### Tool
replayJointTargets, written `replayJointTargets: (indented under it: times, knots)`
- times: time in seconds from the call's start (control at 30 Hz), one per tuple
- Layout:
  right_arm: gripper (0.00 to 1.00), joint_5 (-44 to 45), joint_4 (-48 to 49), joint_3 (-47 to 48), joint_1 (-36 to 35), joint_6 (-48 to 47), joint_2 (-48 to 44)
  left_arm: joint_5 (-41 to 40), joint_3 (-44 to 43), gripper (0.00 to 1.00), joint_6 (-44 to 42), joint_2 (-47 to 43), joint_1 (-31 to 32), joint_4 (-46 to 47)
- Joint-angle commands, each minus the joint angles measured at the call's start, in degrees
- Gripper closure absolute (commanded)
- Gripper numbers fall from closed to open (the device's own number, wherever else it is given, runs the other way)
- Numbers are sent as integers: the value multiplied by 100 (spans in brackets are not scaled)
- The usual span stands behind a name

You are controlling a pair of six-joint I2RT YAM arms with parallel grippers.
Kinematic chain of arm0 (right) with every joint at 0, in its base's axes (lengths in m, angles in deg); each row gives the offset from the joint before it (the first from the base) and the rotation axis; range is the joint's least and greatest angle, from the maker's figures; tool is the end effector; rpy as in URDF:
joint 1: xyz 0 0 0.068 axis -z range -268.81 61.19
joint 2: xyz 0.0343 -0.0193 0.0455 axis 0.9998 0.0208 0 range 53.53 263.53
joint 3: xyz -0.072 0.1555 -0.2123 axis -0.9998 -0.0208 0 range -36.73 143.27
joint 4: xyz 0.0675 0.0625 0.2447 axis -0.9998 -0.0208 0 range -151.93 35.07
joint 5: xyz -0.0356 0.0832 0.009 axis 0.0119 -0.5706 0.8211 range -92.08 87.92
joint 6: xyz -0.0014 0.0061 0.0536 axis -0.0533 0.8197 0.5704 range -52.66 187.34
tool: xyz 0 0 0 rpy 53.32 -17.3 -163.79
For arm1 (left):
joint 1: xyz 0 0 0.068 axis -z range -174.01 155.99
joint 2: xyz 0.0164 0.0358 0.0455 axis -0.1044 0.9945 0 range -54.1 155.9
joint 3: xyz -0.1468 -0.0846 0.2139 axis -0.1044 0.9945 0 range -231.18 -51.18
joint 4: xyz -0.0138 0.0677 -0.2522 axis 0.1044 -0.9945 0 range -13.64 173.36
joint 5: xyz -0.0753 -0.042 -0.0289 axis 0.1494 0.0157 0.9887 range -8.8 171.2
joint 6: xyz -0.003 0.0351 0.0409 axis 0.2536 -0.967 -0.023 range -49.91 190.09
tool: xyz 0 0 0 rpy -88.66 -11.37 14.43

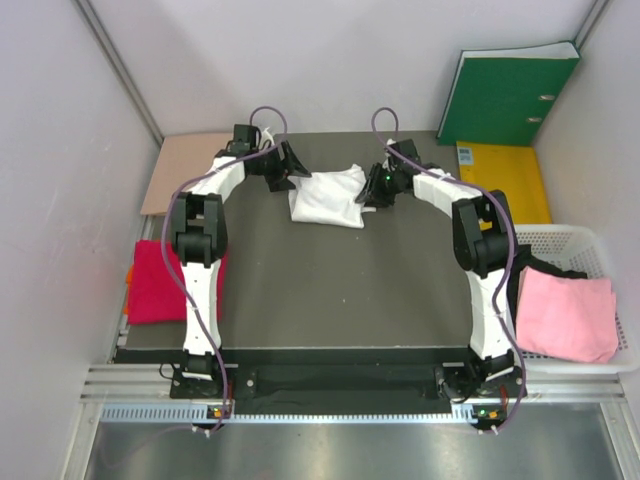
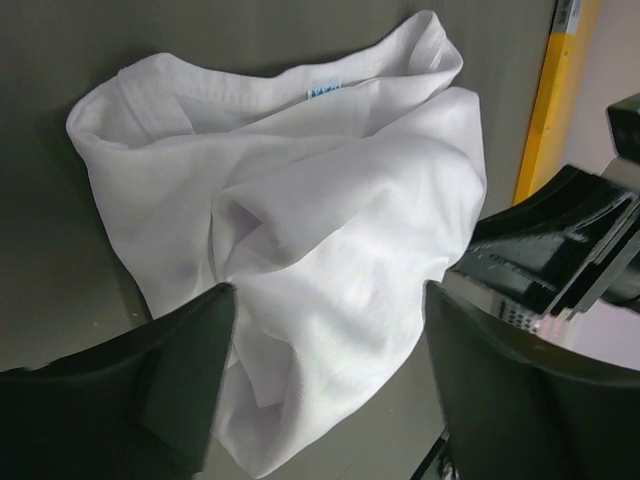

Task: Fold and stack the t-shirts
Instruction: Smooth out wrinkles on the folded tshirt

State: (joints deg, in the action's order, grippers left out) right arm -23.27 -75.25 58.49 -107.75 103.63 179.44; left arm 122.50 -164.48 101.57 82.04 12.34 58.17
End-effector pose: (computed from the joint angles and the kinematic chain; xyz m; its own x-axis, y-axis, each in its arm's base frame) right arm 0.4533 0.1693 0.1705 -0.8990 0.2750 -0.3409 0.0178 0.8006 0.5989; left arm 0.5211 -0.0817 0.1817 -0.9026 -0.2943 -0.3140 0.0590 0.6381 -0.7677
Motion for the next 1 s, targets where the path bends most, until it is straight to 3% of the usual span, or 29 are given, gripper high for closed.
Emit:
replayJointTargets:
  times: [0.0, 0.1, 0.4, 0.5, 0.57, 0.67, 0.7, 0.73, 0.8, 0.97]
  knots:
    - [61, -87, 335, 234, 74, 62, -312, 45, -228, 29, 15, -228, -20, 383]
    - [58, -96, 318, 313, 75, 44, -216, 115, -228, 36, 103, -114, -20, 471]
    - [57, -157, 476, 646, 101, 141, 83, 159, -518, 42, 262, 167, -20, 612]
    - [57, -201, 458, 910, 92, 159, 267, 168, -711, 49, 340, 360, -20, 647]
    - [59, -227, 528, 1025, 92, 150, 364, 185, -764, 59, 411, 448, -20, 691]
    - [81, -219, 730, 990, 92, 176, 364, 282, -861, 80, 429, 598, -20, 709]
    - [94, -219, 757, 981, 92, 176, 356, 300, -870, 85, 420, 607, -20, 682]
    - [98, -219, 801, 964, 75, 176, 312, 317, -861, 89, 385, 590, -20, 656]
    - [100, -219, 845, 989, 75, 159, 277, 335, -774, 98, 288, 485, -20, 621]
    - [100, -254, 854, 972, 75, 106, 145, 221, -606, 100, 165, 212, -63, 594]
